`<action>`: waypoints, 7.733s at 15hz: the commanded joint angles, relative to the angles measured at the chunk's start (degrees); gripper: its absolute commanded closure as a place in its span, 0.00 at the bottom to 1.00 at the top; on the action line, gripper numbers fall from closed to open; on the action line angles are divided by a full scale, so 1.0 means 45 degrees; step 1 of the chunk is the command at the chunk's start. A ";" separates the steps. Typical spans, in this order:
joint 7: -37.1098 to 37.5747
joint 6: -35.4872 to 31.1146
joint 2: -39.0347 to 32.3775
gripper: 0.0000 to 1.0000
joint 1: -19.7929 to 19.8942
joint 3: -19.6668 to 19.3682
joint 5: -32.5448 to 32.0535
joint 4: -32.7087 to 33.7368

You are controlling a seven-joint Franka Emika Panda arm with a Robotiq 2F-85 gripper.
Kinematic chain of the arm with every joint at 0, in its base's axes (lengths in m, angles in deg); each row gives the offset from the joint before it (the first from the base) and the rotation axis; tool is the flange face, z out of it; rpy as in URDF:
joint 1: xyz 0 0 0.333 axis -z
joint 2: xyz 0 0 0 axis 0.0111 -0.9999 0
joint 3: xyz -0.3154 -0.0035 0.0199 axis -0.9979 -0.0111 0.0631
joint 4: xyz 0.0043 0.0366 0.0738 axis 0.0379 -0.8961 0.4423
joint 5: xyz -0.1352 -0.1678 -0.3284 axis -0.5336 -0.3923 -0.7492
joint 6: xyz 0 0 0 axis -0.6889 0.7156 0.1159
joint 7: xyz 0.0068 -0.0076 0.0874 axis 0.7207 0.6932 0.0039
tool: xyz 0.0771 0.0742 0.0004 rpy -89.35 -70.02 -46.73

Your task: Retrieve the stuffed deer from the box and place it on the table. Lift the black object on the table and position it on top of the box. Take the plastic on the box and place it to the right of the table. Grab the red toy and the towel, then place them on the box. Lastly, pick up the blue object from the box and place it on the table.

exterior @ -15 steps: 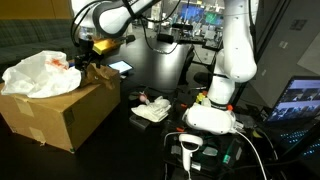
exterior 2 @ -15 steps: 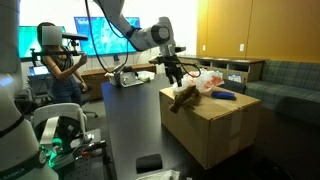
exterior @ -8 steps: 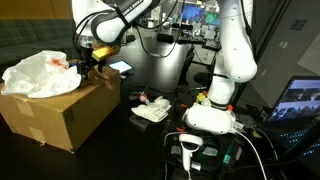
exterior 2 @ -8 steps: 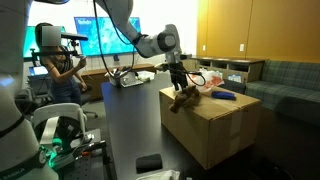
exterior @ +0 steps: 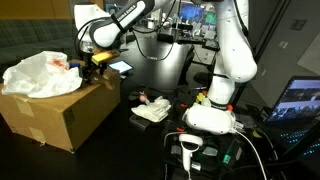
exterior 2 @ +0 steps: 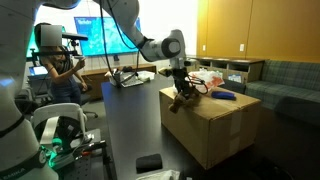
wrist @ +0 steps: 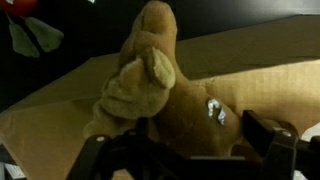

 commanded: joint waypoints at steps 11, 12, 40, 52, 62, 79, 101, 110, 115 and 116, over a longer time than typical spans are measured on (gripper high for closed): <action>-0.0990 0.0904 0.0802 0.95 -0.0178 -0.0180 0.0411 -0.0393; -0.0831 0.1089 0.1056 0.95 -0.0244 -0.0213 0.0301 -0.0678; 0.0314 0.2269 -0.1275 0.51 -0.4102 0.1700 -0.2503 -0.0462; 0.0188 0.0453 -0.0736 0.00 -0.3353 0.1252 -0.1492 -0.2500; 0.0569 -0.3866 -0.0436 0.00 -0.2158 -0.0190 0.0121 -0.6839; -0.3100 -0.9628 -0.3335 0.00 0.0089 -0.0862 0.1971 -0.7655; -0.5131 -0.6889 -0.1138 0.66 0.0848 -0.0656 0.2204 -0.8506; -0.1070 -0.1818 0.3714 0.66 -0.1145 -0.2493 -0.0182 -0.8356; -0.0683 0.1013 0.4475 0.66 -0.0009 -0.1437 -0.0051 -0.5834; -0.0594 0.1539 0.4244 0.66 0.0177 -0.1291 0.0014 -0.5020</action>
